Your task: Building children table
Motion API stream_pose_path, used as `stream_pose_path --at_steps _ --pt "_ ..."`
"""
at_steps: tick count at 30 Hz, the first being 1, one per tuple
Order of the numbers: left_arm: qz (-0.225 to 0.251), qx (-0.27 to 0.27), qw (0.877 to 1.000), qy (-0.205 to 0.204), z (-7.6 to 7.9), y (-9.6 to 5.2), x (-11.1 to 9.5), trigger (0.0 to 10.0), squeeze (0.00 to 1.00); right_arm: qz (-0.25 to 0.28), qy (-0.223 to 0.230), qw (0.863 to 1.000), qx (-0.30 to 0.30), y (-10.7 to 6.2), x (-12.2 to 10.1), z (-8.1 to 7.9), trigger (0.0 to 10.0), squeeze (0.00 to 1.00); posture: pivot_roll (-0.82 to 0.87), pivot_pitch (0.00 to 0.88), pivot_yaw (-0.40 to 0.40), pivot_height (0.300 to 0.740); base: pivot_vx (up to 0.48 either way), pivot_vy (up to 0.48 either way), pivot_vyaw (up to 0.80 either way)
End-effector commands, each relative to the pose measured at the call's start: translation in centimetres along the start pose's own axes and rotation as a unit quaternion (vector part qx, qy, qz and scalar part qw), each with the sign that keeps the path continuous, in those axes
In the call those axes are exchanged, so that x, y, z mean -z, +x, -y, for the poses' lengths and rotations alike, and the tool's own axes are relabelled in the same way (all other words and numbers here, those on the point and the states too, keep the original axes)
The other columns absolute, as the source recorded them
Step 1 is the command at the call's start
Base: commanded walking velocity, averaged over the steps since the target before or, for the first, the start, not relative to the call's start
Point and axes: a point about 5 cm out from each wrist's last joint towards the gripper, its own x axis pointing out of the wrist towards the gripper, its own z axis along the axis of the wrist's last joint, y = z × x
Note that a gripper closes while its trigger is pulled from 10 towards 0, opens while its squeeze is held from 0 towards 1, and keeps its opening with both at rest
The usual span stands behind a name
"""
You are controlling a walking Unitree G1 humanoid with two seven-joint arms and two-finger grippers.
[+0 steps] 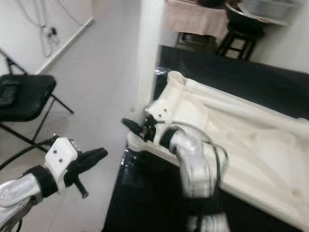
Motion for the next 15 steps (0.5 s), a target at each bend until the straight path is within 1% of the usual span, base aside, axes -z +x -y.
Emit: stream_pose_path --at_steps 1,2,3,4,5,6,9,10,11,12,13,15 --pt "-0.002 0.007 1.000 -0.002 -0.1 -0.2 0.0 10.0 0.00 -0.168 0.028 0.984 0.050 -2.6 5.8 0.6 0.0 0.00 0.11 0.196 -0.109 0.740 0.000 0.000 0.00" --pt "-0.001 0.009 1.000 -0.003 -0.1 0.0 0.0 10.0 0.00 -0.151 0.017 0.986 0.067 -1.3 5.2 1.7 0.0 0.00 0.11 0.194 -0.111 0.740 0.000 0.000 0.00" --pt "-0.001 0.010 1.000 -0.002 -0.1 0.1 0.0 10.0 0.00 -0.146 0.015 0.986 0.074 -1.0 5.0 2.1 0.0 0.00 0.11 0.194 -0.111 0.740 0.000 0.000 0.00" --pt "-0.001 0.010 1.000 -0.002 -0.1 0.1 0.0 10.0 0.00 -0.146 0.015 0.986 0.074 -1.0 5.0 2.1 0.0 0.00 0.11 0.194 -0.111 0.740 0.000 0.000 0.00" --pt "-0.001 0.011 1.000 -0.003 0.0 0.2 0.0 10.0 0.00 -0.136 0.011 0.987 0.080 0.0 4.5 2.5 3.8 0.00 0.12 0.190 -0.110 0.740 0.000 0.000 0.00" --pt "-0.001 0.012 1.000 -0.002 0.0 0.2 0.1 10.0 0.00 -0.122 0.008 0.990 0.076 0.8 3.9 2.6 10.0 0.00 0.12 0.185 -0.108 0.740 0.000 0.000 0.00" --pt "-0.002 0.012 1.000 -0.002 0.0 0.2 0.1 10.0 0.00 -0.113 0.007 0.991 0.077 1.3 3.4 2.7 10.0 0.00 0.12 0.185 -0.108 0.740 0.000 0.000 0.00" --pt "-0.002 0.012 1.000 -0.002 0.0 0.2 0.1 10.0 0.00 -0.086 0.017 0.994 0.070 2.0 2.7 2.7 10.0 0.00 0.12 0.176 -0.105 0.740 0.000 0.000 0.00" --pt "-0.002 0.012 1.000 -0.002 0.0 0.2 0.1 10.0 0.00 -0.086 0.017 0.994 0.070 2.0 2.7 2.7 10.0 0.00 0.12 0.176 -0.105 0.740 0.000 0.000 0.00" --pt "-0.003 0.012 1.000 -0.002 0.0 0.2 0.2 10.0 0.00 -0.064 0.021 0.996 0.051 2.6 2.0 2.7 10.0 1.00 0.12 0.173 -0.103 0.740 0.000 0.000 0.00" --pt "-0.002 0.012 1.000 -0.002 0.0 0.3 0.2 10.0 0.00 -0.034 0.031 0.999 0.022 3.1 1.0 2.4 10.0 1.00 0.12 0.165 -0.103 0.740 0.000 0.000 0.00" --pt "-0.002 0.012 1.000 -0.002 0.0 0.3 0.2 10.0 0.00 -0.034 0.031 0.999 0.022 3.1 1.0 2.4 10.0 1.00 0.12 0.165 -0.103 0.740 0.000 0.000 0.00"
